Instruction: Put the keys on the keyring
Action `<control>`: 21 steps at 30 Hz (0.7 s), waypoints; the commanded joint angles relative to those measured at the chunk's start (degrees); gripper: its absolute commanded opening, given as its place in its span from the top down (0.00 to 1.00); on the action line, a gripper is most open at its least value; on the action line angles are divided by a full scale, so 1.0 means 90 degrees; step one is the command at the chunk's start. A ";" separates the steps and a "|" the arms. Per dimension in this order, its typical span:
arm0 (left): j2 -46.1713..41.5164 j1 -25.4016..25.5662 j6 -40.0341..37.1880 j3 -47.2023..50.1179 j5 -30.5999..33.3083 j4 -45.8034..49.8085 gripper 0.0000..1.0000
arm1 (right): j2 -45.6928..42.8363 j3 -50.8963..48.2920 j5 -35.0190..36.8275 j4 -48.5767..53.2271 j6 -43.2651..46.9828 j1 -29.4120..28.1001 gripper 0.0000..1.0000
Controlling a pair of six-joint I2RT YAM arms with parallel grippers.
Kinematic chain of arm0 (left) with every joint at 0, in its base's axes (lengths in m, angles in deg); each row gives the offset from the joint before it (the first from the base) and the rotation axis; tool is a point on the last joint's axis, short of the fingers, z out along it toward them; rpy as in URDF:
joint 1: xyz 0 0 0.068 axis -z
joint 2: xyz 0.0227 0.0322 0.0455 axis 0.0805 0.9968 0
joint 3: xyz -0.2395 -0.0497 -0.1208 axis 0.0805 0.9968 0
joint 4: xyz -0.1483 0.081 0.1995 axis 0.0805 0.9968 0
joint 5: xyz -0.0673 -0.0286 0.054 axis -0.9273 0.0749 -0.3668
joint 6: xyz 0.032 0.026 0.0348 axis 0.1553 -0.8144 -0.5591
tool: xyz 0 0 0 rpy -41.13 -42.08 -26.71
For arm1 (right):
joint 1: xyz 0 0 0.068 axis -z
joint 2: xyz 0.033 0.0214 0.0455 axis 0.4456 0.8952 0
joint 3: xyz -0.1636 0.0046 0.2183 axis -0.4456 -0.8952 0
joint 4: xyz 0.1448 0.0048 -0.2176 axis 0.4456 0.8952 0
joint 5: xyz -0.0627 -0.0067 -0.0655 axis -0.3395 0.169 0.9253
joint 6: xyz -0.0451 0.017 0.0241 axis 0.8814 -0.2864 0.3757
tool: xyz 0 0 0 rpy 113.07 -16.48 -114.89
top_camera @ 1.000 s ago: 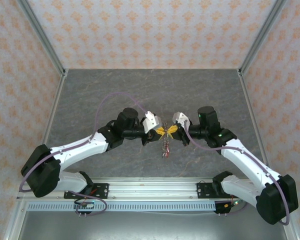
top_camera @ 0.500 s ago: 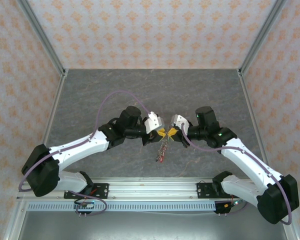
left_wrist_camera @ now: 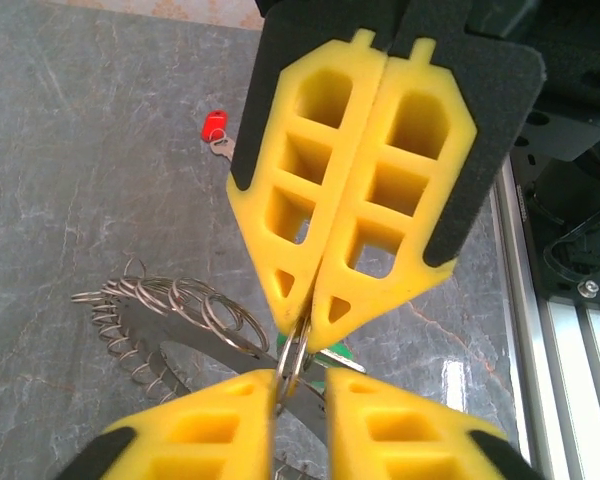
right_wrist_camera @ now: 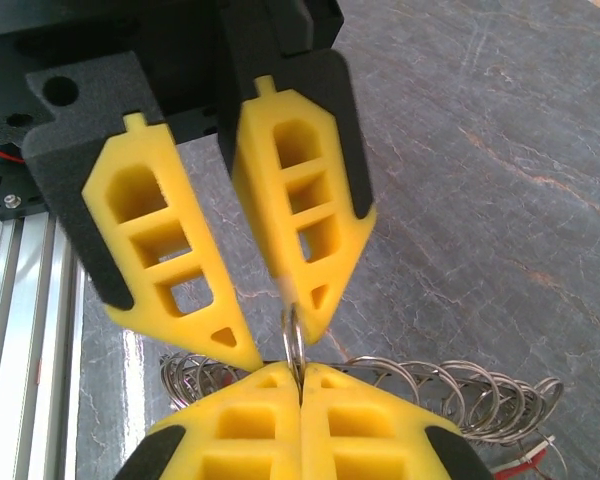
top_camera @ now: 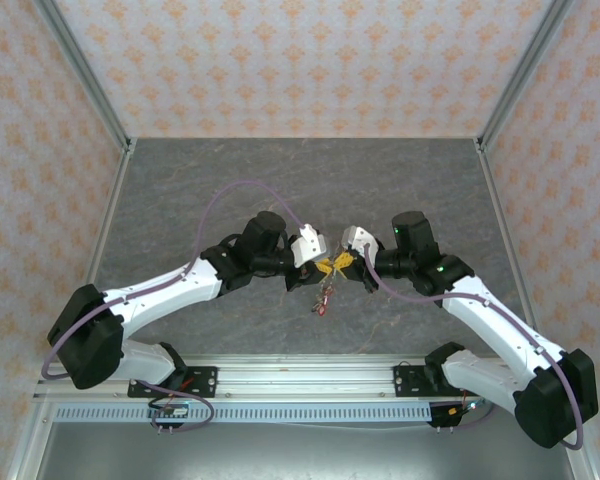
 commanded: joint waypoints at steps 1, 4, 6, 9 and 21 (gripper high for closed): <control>-0.0001 0.0051 -0.0123 -0.0146 -0.0064 0.0068 0.85 | -0.0046 0.0177 -0.0297 -0.0410 -0.0025 -0.0030 1.00; -0.0045 0.0051 -0.0041 -0.0097 -0.0073 -0.0096 0.84 | -0.0007 0.0224 -0.0263 -0.0260 0.0057 -0.0048 1.00; -0.0051 0.0051 0.0017 -0.0105 -0.0092 -0.0167 0.81 | 0.0039 0.0265 -0.0254 -0.0141 0.0130 -0.0046 1.00; -0.0033 0.0051 0.0046 -0.0117 -0.0112 -0.0218 0.81 | 0.0062 0.0284 -0.0254 -0.0102 0.0151 -0.0057 1.00; 0.0069 0.0065 0.0055 -0.0157 -0.0106 -0.0270 1.00 | 0.0059 0.0281 -0.0241 -0.0189 0.0102 -0.0071 0.98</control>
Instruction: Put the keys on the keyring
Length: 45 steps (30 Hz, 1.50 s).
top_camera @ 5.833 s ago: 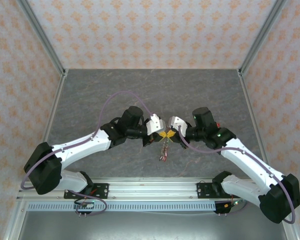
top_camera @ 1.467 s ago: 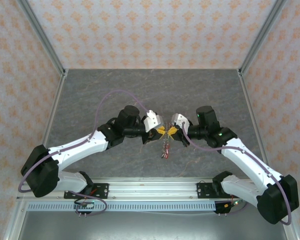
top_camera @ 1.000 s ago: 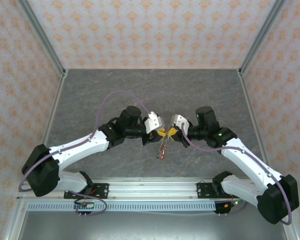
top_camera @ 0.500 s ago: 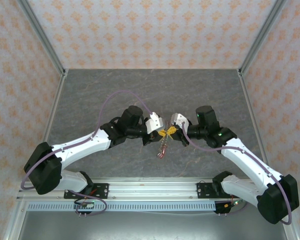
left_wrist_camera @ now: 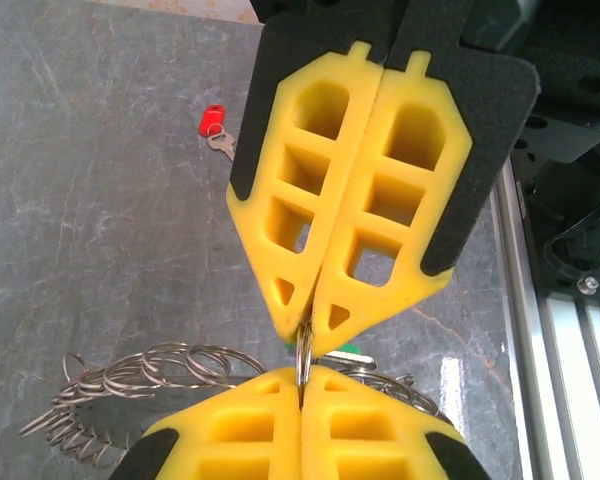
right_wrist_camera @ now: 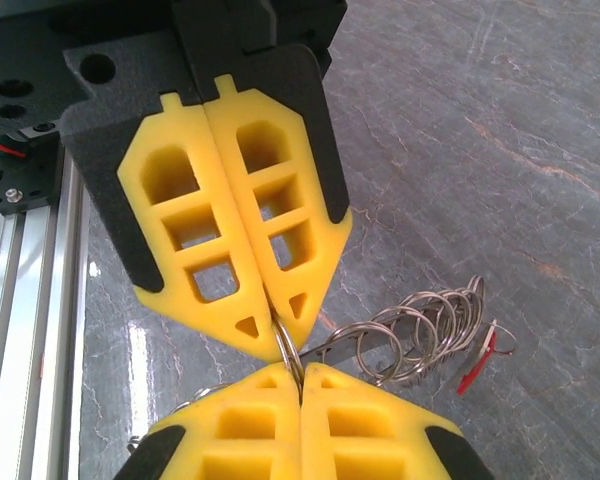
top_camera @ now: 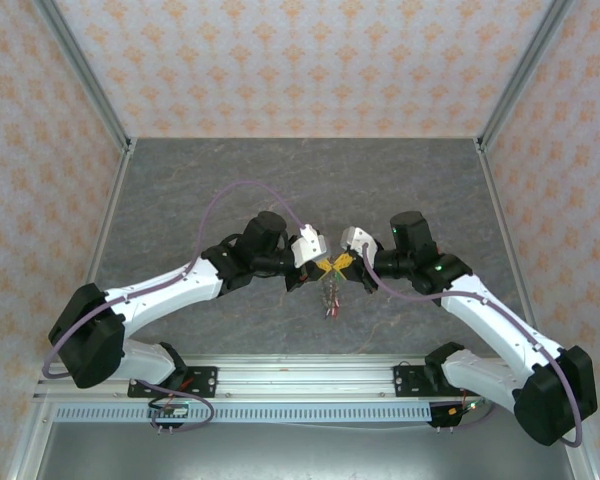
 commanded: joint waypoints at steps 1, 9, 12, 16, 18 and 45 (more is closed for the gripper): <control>-0.0020 0.0066 0.0072 -0.0088 -0.0059 -0.0389 1.00 | -0.0068 0.0249 -0.0188 -0.0232 0.0080 -0.0048 0.96; -0.0237 -0.0027 0.0730 0.0374 -0.0533 -0.1575 1.00 | -0.0201 -0.0357 -0.0751 -0.1105 -0.0593 0.0145 0.85; -0.0233 -0.0037 0.0831 0.0427 -0.0692 -0.1771 1.00 | -0.0216 -0.0546 -0.0900 -0.1512 -0.0884 0.0240 0.85; -0.0249 -0.0047 0.1000 0.0488 -0.0753 -0.2035 1.00 | -0.0274 -0.0733 -0.0902 -0.1737 -0.1033 0.0329 0.85; -0.0264 -0.0048 0.1030 0.0519 -0.0781 -0.2125 1.00 | -0.0303 -0.0848 -0.0910 -0.1936 -0.1155 0.0353 0.85; -0.0375 -0.0086 0.0956 0.0448 -0.0944 -0.1952 1.00 | -0.0495 -0.1207 -0.0543 -0.2308 -0.1348 0.0471 0.90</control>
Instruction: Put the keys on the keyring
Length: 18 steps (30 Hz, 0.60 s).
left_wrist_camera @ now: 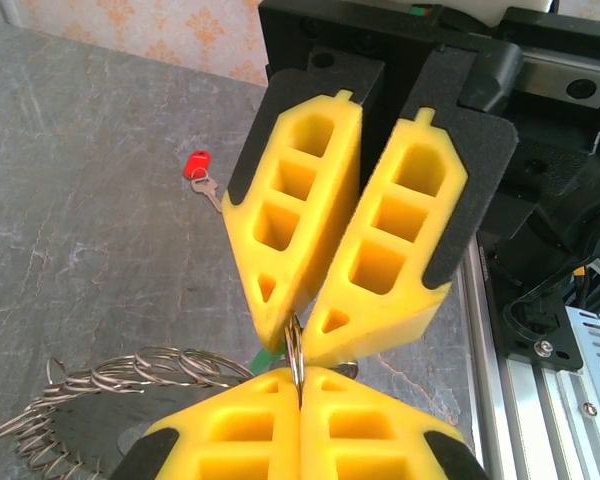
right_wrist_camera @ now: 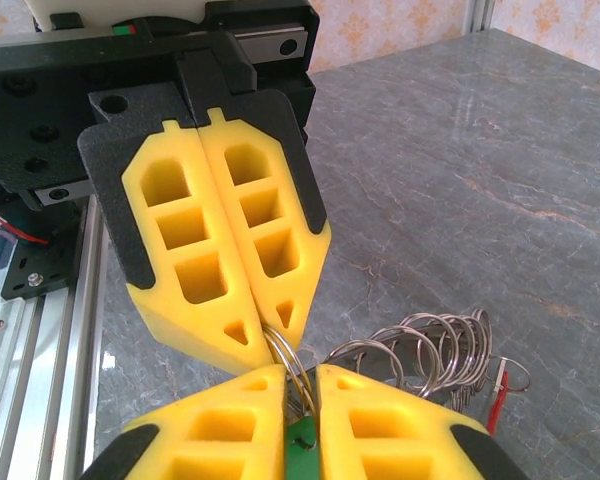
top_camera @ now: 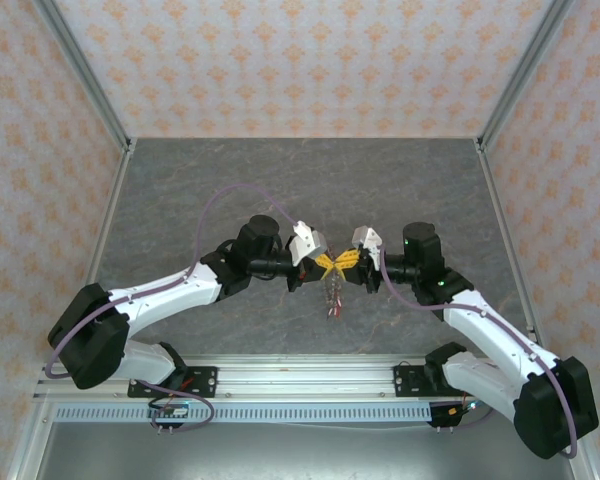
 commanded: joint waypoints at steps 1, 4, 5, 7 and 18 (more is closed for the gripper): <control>-0.0335 0.0014 -0.0163 -0.0165 -0.0386 -0.0426 1.00 | -0.0039 0.0032 0.0145 -0.0082 0.0043 0.0069 0.93; -0.0331 0.0026 -0.0461 -0.0341 -0.0162 0.0197 0.99 | 0.0027 0.0303 0.0059 0.0294 0.0212 0.0069 1.00; -0.0321 0.0018 -0.0585 -0.0420 -0.0095 0.0458 0.95 | 0.0053 0.0423 0.0014 0.0478 0.0305 0.0068 1.00; -0.0250 0.0032 -0.0794 -0.0639 0.0058 0.0993 0.86 | 0.0141 0.0724 -0.0095 0.0962 0.0566 0.0073 1.00; -0.0015 0.0070 -0.1203 -0.1089 0.0220 0.1851 0.78 | 0.0392 0.1610 -0.0178 0.2381 0.1374 -0.0013 1.00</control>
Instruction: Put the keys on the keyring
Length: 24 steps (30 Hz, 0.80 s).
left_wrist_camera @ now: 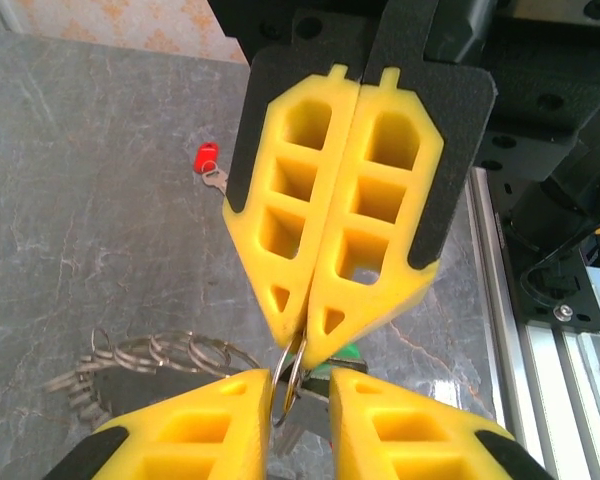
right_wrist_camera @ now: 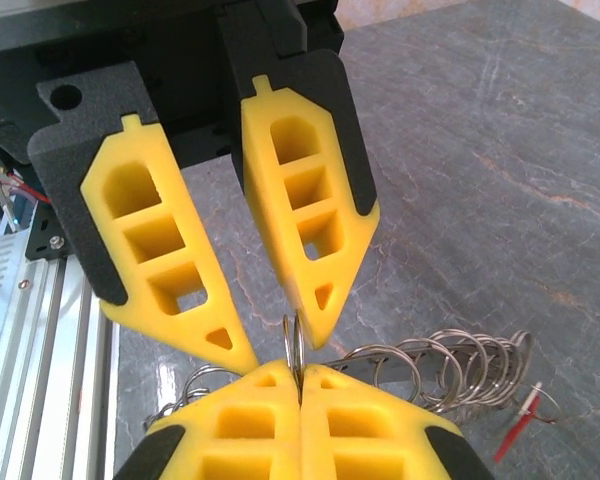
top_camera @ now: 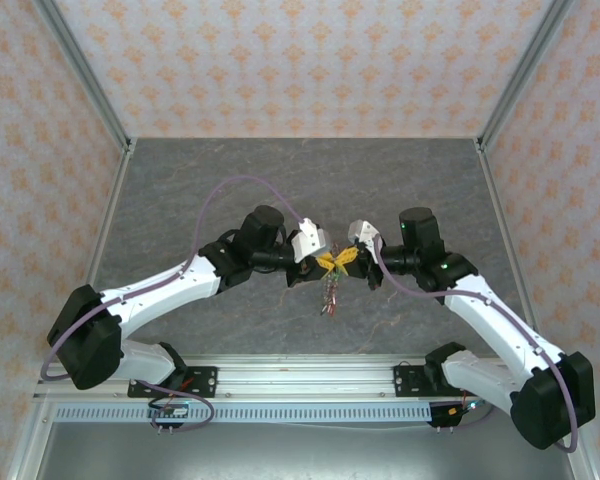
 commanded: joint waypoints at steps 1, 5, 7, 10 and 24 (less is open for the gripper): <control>0.0011 0.0059 -0.0222 -0.0293 0.0018 0.0390 0.78 | 0.0045 0.0387 -0.0132 0.0346 0.0375 -0.0030 1.00; 0.0059 0.0095 -0.0277 -0.0361 0.0035 0.0422 0.79 | 0.0094 0.0453 -0.0121 0.0425 0.0470 -0.0089 1.00; 0.0084 0.0095 -0.0326 -0.0429 -0.0002 0.0534 0.80 | 0.0113 0.0517 -0.0107 0.0497 0.0524 -0.0115 1.00; 0.0124 0.0094 -0.0401 -0.0506 -0.0007 0.0665 0.80 | 0.0126 0.0541 -0.0126 0.0504 0.0554 -0.0156 1.00; 0.0185 0.0095 -0.0453 -0.0526 -0.0013 0.0928 1.00 | 0.0094 0.0483 -0.0153 0.0335 0.0575 -0.0178 1.00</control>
